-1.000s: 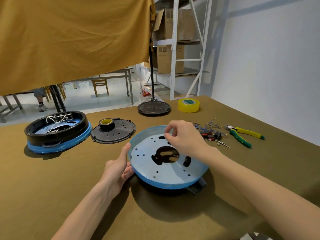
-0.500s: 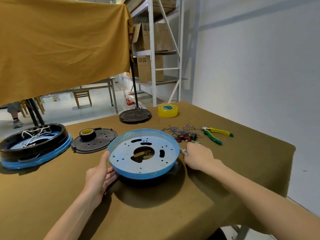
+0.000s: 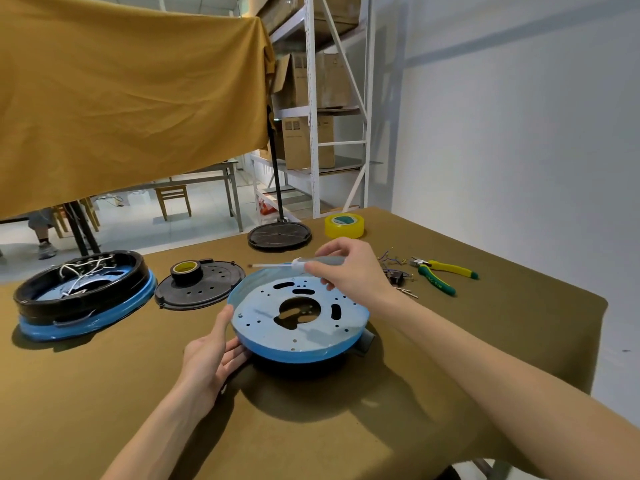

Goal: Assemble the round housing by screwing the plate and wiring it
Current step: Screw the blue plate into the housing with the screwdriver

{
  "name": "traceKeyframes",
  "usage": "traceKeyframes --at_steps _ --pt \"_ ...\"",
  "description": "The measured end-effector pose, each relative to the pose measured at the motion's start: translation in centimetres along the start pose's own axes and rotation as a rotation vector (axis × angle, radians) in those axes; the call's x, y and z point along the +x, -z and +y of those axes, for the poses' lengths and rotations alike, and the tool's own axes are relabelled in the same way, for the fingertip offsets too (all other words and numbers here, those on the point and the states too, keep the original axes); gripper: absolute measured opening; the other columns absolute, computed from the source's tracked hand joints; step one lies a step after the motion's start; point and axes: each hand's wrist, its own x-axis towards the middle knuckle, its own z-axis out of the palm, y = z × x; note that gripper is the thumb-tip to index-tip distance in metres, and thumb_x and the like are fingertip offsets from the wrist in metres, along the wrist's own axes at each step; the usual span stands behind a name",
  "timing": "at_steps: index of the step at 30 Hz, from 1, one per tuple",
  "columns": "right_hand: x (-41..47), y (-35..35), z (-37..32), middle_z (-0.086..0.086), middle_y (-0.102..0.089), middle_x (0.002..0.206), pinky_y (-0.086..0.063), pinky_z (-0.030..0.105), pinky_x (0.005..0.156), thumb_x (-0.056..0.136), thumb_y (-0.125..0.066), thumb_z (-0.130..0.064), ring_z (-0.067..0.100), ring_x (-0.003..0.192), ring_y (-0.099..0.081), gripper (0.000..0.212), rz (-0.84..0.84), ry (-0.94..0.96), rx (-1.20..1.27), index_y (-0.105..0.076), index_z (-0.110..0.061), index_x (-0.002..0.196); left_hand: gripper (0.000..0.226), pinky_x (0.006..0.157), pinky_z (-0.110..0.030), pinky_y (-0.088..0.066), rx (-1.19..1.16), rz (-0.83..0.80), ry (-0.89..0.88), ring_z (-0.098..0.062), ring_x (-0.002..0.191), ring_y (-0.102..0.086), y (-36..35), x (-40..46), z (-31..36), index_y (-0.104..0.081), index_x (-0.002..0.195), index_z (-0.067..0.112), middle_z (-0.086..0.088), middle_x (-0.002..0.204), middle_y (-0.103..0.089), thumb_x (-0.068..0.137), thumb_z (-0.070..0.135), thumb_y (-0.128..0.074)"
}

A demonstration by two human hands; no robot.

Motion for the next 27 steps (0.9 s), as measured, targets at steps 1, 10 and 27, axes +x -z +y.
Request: traceKeyframes --at_steps 1,10,27 --pt "0.1 -0.4 -0.3 0.011 -0.072 0.091 -0.057 0.022 0.060 0.083 -0.085 -0.021 0.011 0.065 -0.069 0.030 0.020 0.007 0.074 -0.067 -0.009 0.103 0.093 0.073 -0.038 -0.058 0.002 0.001 0.008 -0.022 0.084 -0.067 0.1 0.1 0.0 -0.037 0.150 0.001 -0.011 0.115 -0.062 0.083 0.052 -0.076" --pt "2.6 -5.9 -2.2 0.005 -0.070 0.112 -0.061 0.029 0.084 0.098 -0.069 -0.021 0.016 0.101 -0.070 0.037 0.077 0.281 0.122 -0.053 -0.010 0.130 0.097 0.074 -0.037 -0.063 0.007 0.019 0.085 -0.029 0.100 -0.072 0.3 1.4 0.0 -0.045 0.142 0.001 -0.016 0.098 -0.070 0.072 0.057 -0.080" --pt "5.9 -9.4 -3.4 0.004 -0.069 0.107 -0.061 0.035 0.080 0.101 -0.065 -0.025 0.015 0.096 -0.068 0.039 0.085 0.454 0.035 -0.052 -0.009 0.135 0.130 0.055 -0.032 -0.061 0.022 -0.057 0.130 -0.020 0.069 -0.078 0.4 2.0 0.2 -0.050 0.141 0.002 -0.005 0.067 -0.074 0.035 0.067 -0.084"
